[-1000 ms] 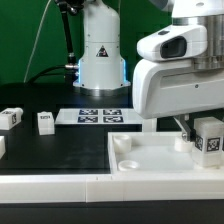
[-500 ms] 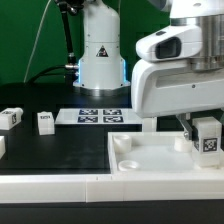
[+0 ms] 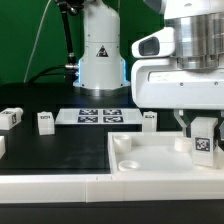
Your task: Assemble one leg
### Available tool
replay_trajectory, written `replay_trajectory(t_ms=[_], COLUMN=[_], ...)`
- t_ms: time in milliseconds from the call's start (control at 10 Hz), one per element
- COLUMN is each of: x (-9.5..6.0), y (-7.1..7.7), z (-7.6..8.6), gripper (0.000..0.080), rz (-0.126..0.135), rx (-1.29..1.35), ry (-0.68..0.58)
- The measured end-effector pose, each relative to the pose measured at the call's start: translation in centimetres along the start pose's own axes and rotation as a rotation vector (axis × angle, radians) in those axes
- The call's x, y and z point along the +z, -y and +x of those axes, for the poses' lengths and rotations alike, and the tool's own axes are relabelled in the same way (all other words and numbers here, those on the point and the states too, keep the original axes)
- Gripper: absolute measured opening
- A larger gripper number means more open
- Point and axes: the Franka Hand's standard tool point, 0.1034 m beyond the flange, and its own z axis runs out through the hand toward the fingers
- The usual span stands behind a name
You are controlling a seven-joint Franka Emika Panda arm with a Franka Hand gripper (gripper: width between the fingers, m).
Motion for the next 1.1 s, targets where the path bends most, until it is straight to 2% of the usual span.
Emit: replay_trajectory(t_ms=[400,600,900,1000,1100], x=[0.30,0.30,0.36,0.35,0.29], y=[0.41,0.46,0.47,0.45,0.34], z=[-0.75,-0.66,-0.69,-0.65,-0.43], gripper=[0.0290,0.0290,0.0302,0.0475,0.0613], rz=[-0.004,0.007,0.012,0.012,0.013], rx=[0.509,0.647,0.647,0.593,0.517], ry=[-0.001,0.006,0.009,0.009,0.008])
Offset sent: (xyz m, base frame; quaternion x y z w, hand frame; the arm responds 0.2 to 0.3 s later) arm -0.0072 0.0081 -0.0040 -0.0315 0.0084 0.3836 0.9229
